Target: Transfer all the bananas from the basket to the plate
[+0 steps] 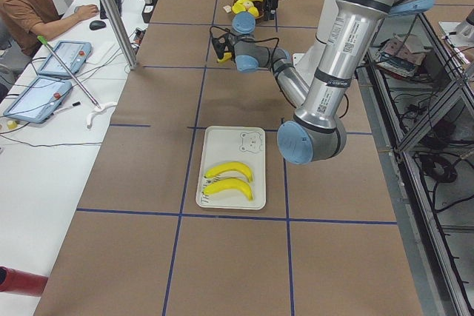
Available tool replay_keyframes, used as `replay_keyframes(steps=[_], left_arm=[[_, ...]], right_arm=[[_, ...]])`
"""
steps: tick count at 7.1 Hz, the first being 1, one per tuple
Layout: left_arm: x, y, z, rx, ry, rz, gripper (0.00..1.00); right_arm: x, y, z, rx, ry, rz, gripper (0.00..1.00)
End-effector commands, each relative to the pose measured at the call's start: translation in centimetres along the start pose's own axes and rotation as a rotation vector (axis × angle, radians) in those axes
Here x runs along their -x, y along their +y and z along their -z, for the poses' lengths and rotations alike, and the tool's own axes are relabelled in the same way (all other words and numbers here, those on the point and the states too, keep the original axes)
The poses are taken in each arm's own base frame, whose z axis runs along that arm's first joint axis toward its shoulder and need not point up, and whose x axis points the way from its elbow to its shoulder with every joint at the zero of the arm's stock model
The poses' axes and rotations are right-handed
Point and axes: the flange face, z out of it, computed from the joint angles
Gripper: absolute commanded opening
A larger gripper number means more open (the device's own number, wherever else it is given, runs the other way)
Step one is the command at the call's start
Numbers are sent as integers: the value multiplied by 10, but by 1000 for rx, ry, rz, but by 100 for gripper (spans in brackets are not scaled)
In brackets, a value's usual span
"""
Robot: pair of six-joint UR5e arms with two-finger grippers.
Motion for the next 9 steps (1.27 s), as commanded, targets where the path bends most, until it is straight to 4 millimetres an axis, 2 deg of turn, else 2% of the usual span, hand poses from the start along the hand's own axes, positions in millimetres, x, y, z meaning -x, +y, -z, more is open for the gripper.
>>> replay_keyframes(steps=[1, 2, 3, 5, 6, 9], left_arm=[[113, -56, 17, -94, -217, -2, 0], [157, -71, 25, -111, -286, -13, 0], [186, -80, 23, -116, -337, -15, 0], [221, -104, 2, -152, -423, -45, 0], [238, -116, -7, -163, -466, -94, 0], [254, -134, -9, -193, -499, -94, 0]], right_arm=[[-27, -12, 10, -26, 49, -25, 100], [-39, -18, 15, -39, 69, -36, 100], [-50, -22, 18, -46, 89, -47, 100], [-55, -24, 18, -54, 100, -52, 100], [-55, -25, 17, -54, 105, -53, 100], [-56, -25, 17, -58, 108, -54, 100]])
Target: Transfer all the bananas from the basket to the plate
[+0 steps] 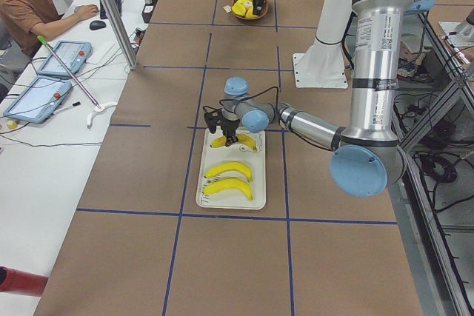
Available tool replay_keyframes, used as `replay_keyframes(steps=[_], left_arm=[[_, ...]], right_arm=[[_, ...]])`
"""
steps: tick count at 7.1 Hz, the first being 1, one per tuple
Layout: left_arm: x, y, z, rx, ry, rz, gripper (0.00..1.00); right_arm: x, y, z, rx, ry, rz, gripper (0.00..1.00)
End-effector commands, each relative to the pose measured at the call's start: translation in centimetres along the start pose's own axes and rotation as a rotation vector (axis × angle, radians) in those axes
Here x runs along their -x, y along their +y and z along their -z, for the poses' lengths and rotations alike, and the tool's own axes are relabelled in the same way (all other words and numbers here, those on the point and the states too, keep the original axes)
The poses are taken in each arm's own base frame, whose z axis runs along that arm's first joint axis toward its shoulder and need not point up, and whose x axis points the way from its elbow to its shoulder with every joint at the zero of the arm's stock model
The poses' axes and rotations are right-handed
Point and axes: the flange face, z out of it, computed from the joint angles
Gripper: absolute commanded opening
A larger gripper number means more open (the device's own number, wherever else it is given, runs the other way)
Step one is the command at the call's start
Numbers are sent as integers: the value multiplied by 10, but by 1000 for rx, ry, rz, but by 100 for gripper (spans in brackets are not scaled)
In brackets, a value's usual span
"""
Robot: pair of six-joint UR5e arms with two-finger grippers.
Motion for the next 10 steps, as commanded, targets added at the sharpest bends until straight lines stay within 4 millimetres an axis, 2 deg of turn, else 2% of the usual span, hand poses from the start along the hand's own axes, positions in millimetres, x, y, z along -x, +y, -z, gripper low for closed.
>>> replay_keyframes(steps=[1, 2, 3, 4, 5, 6, 7, 8, 10], left_arm=[[9, -7, -9, -9, -22, 2, 1], [10, -12, -7, -24, -23, -24, 33], [13, -15, -6, -28, -24, -74, 99], [13, -21, 3, -33, -12, -91, 100], [10, -20, 9, -35, -1, -96, 100], [7, -24, 23, -36, 23, -89, 100], [2, -27, 45, -8, 70, -80, 100], [-3, -27, 65, 12, 112, -79, 100], [-21, -19, 91, 13, 130, -77, 100]], right_arm=[[-1, 0, 1, -1, 2, -1, 100], [-2, -1, 2, -4, 4, -2, 100], [-5, -5, 5, -8, 5, -6, 100], [-24, -8, 13, -19, 34, -23, 100], [-54, -14, 26, -28, 99, -60, 100], [-72, -24, 45, -17, 163, -110, 100], [-90, -31, 60, -18, 243, -154, 100], [-119, -25, 69, -10, 300, -165, 100], [-203, -9, 114, 41, 422, -13, 100]])
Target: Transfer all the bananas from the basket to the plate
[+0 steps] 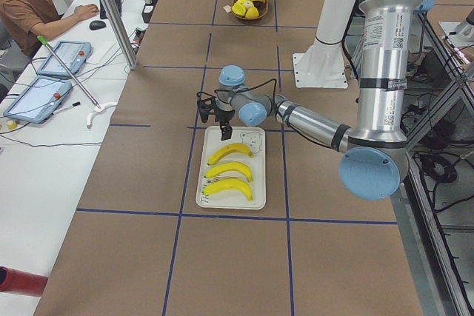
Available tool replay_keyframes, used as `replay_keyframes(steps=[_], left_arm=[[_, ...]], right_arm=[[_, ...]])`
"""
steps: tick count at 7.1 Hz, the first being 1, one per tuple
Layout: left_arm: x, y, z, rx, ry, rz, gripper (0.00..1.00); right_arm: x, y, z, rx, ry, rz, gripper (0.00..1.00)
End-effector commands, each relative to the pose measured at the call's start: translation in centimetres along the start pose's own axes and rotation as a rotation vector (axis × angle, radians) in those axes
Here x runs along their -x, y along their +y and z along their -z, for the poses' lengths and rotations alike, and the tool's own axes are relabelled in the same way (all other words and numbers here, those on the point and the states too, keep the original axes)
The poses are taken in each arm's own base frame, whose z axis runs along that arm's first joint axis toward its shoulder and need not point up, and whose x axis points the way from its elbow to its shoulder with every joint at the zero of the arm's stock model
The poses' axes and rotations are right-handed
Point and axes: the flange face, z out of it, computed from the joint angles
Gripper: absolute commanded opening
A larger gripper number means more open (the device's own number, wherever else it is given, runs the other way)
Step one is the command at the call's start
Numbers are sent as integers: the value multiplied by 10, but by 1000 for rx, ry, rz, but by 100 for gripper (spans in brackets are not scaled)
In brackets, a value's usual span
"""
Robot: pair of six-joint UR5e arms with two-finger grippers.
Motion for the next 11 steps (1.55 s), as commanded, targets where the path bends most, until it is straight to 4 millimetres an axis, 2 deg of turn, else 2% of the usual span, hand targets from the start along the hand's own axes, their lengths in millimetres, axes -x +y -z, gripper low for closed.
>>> replay_keyframes(steps=[1, 4, 6, 9, 11], left_arm=[[-20, 9, 24, 5, 21, 14, 100], [-31, 10, 26, 5, 38, 27, 100], [-43, 16, 27, 9, 53, 45, 100], [-47, 16, 28, 6, 58, 40, 100], [-47, 17, 28, 6, 58, 38, 100]], right_arm=[[-90, 9, 2, 68, 132, 153, 100], [-176, 25, -46, 228, 277, 368, 100], [-216, 28, -76, 297, 341, 344, 100], [-244, 28, -104, 343, 380, 309, 100], [-248, 25, -116, 354, 388, 304, 99]])
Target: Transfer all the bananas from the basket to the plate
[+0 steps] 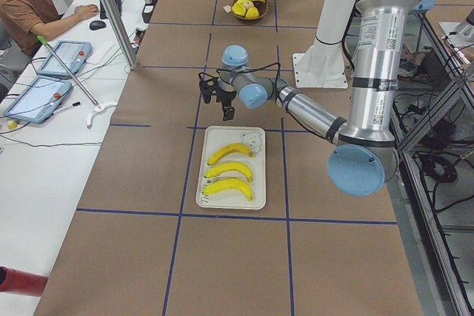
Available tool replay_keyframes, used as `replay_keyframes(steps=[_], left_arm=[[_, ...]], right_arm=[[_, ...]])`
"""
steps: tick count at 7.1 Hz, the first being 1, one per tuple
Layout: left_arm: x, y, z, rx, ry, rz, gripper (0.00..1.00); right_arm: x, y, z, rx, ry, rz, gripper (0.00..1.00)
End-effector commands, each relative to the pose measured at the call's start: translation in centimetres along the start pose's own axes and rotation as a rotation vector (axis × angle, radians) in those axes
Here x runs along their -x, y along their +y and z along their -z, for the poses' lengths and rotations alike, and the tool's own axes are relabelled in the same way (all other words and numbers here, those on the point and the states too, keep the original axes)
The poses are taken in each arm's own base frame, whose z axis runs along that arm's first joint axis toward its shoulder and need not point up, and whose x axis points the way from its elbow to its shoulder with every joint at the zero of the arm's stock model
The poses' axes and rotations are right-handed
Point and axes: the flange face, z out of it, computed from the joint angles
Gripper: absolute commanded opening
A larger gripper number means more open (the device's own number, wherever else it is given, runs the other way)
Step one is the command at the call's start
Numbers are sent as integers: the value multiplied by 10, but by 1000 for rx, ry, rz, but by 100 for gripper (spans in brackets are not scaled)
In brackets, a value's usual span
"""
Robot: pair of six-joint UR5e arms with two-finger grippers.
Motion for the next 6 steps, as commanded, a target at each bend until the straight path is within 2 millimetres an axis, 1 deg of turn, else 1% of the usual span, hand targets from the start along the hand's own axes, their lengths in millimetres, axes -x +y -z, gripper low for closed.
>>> replay_keyframes(steps=[1, 2, 3, 4, 5, 6], left_arm=[[-1, 1, -1, 0, -1, -2, 100], [-1, 1, -1, -1, 0, -3, 100], [-2, 1, 0, -2, 2, -4, 100], [-2, 1, 0, -2, 2, -4, 100], [-2, 1, -1, -1, 0, -3, 100], [-2, 1, 0, -2, 2, -4, 100]], right_arm=[[0, -6, -22, 35, 11, 3, 99], [2, -7, -23, 35, 11, 9, 92], [2, -7, -21, 34, 6, 9, 39], [4, -7, -16, 28, -5, 20, 3], [9, -5, -3, 14, -14, 31, 0], [1, -4, 16, -14, -34, 6, 0]])
